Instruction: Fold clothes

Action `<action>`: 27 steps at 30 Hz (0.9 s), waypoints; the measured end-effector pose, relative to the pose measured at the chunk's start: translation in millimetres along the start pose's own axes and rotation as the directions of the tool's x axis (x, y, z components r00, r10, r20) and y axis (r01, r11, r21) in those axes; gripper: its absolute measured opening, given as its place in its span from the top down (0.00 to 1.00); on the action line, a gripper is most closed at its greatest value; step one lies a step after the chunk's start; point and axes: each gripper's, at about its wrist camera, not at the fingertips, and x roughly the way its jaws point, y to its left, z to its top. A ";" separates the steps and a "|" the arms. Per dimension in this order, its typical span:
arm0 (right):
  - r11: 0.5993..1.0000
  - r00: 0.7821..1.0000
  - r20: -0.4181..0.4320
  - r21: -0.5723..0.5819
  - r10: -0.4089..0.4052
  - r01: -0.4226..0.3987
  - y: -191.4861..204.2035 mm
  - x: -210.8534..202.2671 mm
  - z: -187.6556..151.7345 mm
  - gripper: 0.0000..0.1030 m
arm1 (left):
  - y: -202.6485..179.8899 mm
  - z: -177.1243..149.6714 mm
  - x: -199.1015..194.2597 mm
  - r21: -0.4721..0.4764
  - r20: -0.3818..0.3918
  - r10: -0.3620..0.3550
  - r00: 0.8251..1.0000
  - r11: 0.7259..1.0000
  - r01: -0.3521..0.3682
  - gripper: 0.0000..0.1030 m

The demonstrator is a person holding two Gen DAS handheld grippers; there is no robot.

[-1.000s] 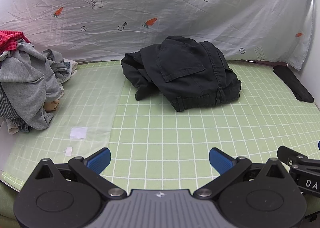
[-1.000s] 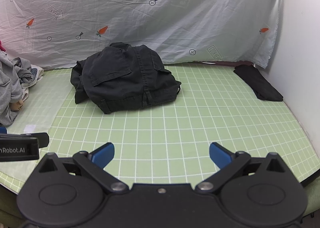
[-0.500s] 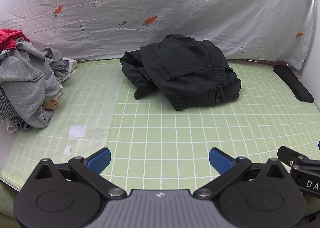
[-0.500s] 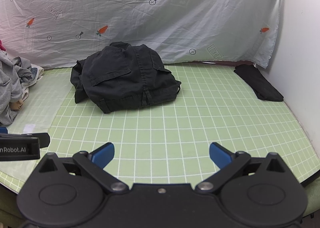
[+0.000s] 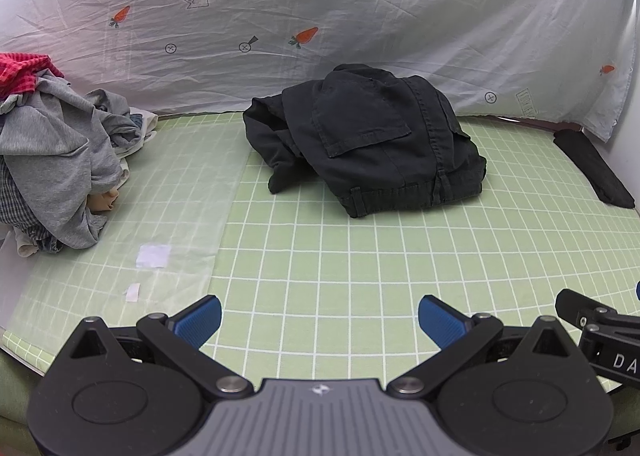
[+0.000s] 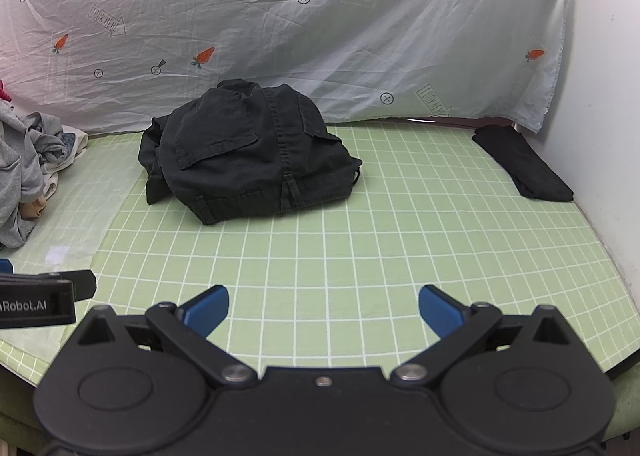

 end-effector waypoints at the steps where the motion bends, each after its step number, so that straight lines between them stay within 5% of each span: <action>1: 1.000 1.000 0.000 0.001 0.007 -0.007 -2.8 2.0 1.2 0.01 | -1.1 1.1 0.6 -0.009 0.000 0.007 1.000 1.000 -0.007 0.00; 13: 0.999 0.999 -0.023 0.046 0.023 -0.022 -37.6 44.4 21.9 0.00 | 2.7 8.3 27.3 -0.131 -0.053 0.058 0.997 0.989 -0.064 0.00; 22: 0.992 0.999 -0.050 0.122 -0.012 0.018 -18.6 109.5 56.1 0.02 | 44.6 53.7 83.7 -0.162 -0.081 0.108 0.991 0.979 -0.120 0.00; 27: 0.984 0.995 -0.095 0.177 -0.016 0.033 0.5 163.7 75.0 0.12 | 65.5 80.8 131.8 -0.130 -0.102 0.112 0.989 0.984 -0.125 0.00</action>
